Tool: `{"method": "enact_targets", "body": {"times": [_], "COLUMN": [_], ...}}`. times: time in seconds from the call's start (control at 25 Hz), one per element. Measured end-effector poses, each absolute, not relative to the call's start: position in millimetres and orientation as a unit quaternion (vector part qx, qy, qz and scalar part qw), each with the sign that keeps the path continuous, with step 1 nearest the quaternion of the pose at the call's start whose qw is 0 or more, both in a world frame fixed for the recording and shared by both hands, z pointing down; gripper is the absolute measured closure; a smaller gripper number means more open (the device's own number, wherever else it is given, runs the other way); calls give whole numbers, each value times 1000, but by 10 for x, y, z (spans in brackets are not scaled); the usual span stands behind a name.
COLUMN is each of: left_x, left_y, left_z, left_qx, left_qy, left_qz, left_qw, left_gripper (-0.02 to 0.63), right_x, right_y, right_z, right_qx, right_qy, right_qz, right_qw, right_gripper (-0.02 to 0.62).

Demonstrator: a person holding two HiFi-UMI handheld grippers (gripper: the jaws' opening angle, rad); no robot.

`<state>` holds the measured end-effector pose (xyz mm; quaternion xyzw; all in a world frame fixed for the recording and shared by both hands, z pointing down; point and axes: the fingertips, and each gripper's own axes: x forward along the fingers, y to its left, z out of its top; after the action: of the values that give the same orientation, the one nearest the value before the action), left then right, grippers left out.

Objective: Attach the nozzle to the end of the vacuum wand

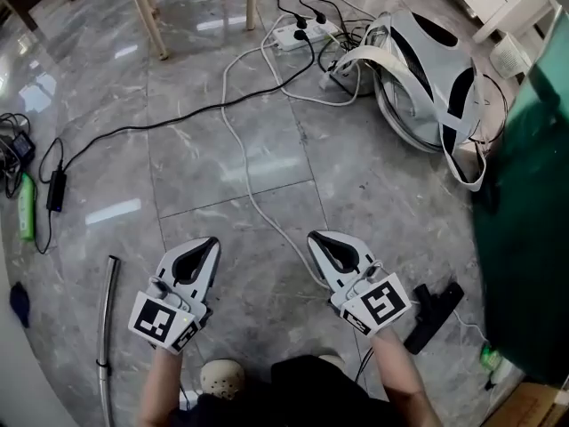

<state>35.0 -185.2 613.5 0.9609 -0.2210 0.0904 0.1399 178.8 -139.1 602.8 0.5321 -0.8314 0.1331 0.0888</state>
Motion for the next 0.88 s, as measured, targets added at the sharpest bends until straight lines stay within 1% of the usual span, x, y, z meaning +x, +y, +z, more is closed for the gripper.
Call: {"method": "enact_targets", "body": {"times": [0.08, 0.16, 0.24, 0.36, 0.52, 0.64, 0.68, 0.72, 0.76, 0.8, 0.88], "left_x": [405, 513, 676, 979, 1567, 1993, 2107, 2210, 2298, 2373, 2480], "left_y": [-1649, -1467, -1298, -1023, -652, -365, -270, -181, -102, -33, 60], "left_z": [6185, 6233, 6278, 6390, 6455, 6457, 6462, 6469, 6480, 6495, 6529], "left_qx": [960, 960, 965, 974, 976, 976, 975, 974, 973, 972, 969], "left_qy": [-209, -193, -165, -115, -33, 25, 43, 59, 72, 82, 96], "left_qz": [81, 70, 74, 105, 92, 83, 86, 91, 96, 101, 108], "left_qw": [165, 189, 188, 167, 192, 201, 200, 198, 197, 197, 200], "left_gripper": [597, 597, 597, 597, 597, 597, 597, 597, 597, 597, 597], "right_x": [1809, 1910, 2115, 2617, 3309, 3704, 3796, 3868, 3925, 3972, 4062], "right_y": [-1273, -1157, -1013, -620, 104, 613, 756, 880, 986, 1077, 1232], "right_z": [6091, 6159, 6287, 6427, 6377, 6347, 6361, 6394, 6446, 6507, 6643], "right_qx": [536, 547, 565, 610, 673, 701, 703, 700, 692, 682, 662], "right_qy": [-826, -818, -801, -756, -691, -652, -642, -637, -635, -634, -631], "right_qz": [130, 134, 146, 172, 198, 207, 212, 220, 229, 239, 253], "right_qw": [111, 119, 136, 166, 174, 203, 219, 238, 257, 276, 316], "right_gripper": [580, 580, 580, 580, 580, 577, 565, 526, 465, 421, 350]}}
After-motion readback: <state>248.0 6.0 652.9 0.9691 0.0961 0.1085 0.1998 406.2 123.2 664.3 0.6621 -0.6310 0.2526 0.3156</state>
